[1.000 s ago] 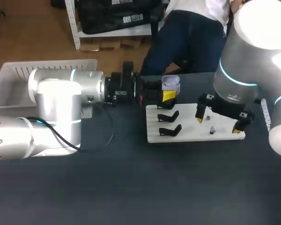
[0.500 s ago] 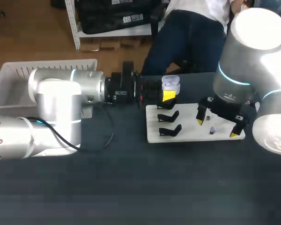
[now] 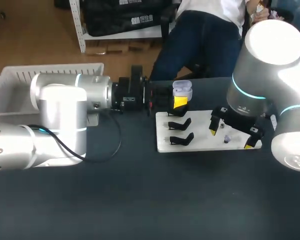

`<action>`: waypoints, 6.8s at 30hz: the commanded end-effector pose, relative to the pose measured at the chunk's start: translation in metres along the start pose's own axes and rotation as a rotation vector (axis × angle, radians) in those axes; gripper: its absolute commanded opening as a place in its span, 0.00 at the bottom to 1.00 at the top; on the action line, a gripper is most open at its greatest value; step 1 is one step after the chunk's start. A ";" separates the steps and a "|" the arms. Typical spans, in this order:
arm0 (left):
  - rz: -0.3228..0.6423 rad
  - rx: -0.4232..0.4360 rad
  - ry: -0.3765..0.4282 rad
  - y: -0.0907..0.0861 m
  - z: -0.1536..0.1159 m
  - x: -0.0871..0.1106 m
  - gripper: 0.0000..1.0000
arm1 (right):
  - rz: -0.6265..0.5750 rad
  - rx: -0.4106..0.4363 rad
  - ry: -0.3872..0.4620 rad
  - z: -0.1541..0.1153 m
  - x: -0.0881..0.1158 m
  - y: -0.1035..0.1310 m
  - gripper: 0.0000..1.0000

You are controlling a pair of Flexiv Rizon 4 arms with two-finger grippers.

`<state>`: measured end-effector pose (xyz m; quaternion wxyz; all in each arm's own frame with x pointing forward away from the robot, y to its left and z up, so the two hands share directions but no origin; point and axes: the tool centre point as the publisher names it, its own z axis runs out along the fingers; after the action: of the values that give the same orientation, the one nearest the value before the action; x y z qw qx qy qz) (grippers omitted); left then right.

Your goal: Pick up each earbud case from the left stands, insert the matching earbuds, close the lid, and place the case in the box.

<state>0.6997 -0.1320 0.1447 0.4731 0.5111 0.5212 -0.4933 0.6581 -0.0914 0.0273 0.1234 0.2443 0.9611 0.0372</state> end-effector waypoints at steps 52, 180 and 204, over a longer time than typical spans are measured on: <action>0.004 -0.004 -0.005 -0.001 0.000 0.001 0.00 | -0.055 -0.023 0.003 0.006 0.005 0.008 0.45; 0.004 -0.004 -0.005 -0.001 0.000 0.001 0.00 | -0.953 -0.133 0.100 -0.168 0.076 0.044 0.00; 0.004 -0.004 -0.005 -0.001 0.000 0.001 0.00 | -1.164 -0.134 0.074 -0.182 0.011 0.139 0.00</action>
<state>0.6997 -0.1320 0.1447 0.4731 0.5111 0.5212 -0.4933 0.6558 0.0255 0.2182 0.1287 -0.3337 0.9329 0.0416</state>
